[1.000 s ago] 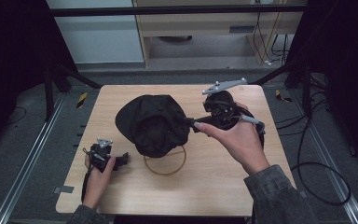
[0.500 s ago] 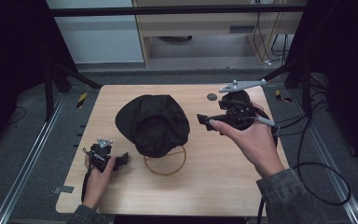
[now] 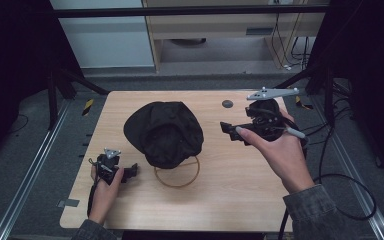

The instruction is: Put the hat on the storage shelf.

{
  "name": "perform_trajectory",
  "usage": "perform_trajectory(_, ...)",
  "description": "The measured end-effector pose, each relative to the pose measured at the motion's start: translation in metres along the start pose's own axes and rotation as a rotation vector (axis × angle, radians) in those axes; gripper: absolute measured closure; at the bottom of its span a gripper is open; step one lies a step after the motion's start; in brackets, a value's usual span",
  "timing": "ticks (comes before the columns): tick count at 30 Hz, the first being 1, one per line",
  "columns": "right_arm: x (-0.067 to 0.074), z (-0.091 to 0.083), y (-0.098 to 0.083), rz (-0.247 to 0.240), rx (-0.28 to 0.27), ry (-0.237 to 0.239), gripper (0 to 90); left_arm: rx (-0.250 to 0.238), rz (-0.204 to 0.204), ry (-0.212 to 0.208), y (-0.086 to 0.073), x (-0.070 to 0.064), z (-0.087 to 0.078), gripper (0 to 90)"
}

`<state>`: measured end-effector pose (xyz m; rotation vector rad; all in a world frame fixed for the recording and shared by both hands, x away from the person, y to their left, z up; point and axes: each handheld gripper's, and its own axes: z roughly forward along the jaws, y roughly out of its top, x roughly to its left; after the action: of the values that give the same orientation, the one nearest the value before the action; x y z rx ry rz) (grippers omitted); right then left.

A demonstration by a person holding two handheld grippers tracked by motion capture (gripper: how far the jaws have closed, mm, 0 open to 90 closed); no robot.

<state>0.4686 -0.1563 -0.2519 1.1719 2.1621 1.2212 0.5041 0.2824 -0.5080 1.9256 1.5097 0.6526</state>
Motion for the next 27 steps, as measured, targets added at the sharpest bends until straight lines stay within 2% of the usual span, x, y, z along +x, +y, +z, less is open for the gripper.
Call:
perform_trajectory(6,-0.011,-0.003,-0.007,0.015,-0.019,-0.008,8.1,0.0,0.002,-0.002,0.0,0.0,0.0,0.0)
perform_trajectory(14,-0.027,0.0,-0.021,0.028,-0.032,-0.042,6.9,0.0,0.003,-0.003,0.0,0.0,0.0,0.0)
perform_trajectory(24,-0.047,0.018,-0.036,0.053,-0.004,-0.072,6.2,0.003,0.008,-0.005,0.0,0.001,-0.001,0.0)
perform_trajectory(27,-0.057,0.028,-0.04,0.072,0.008,-0.088,6.4,0.003,0.009,-0.005,0.0,0.001,-0.001,0.0)
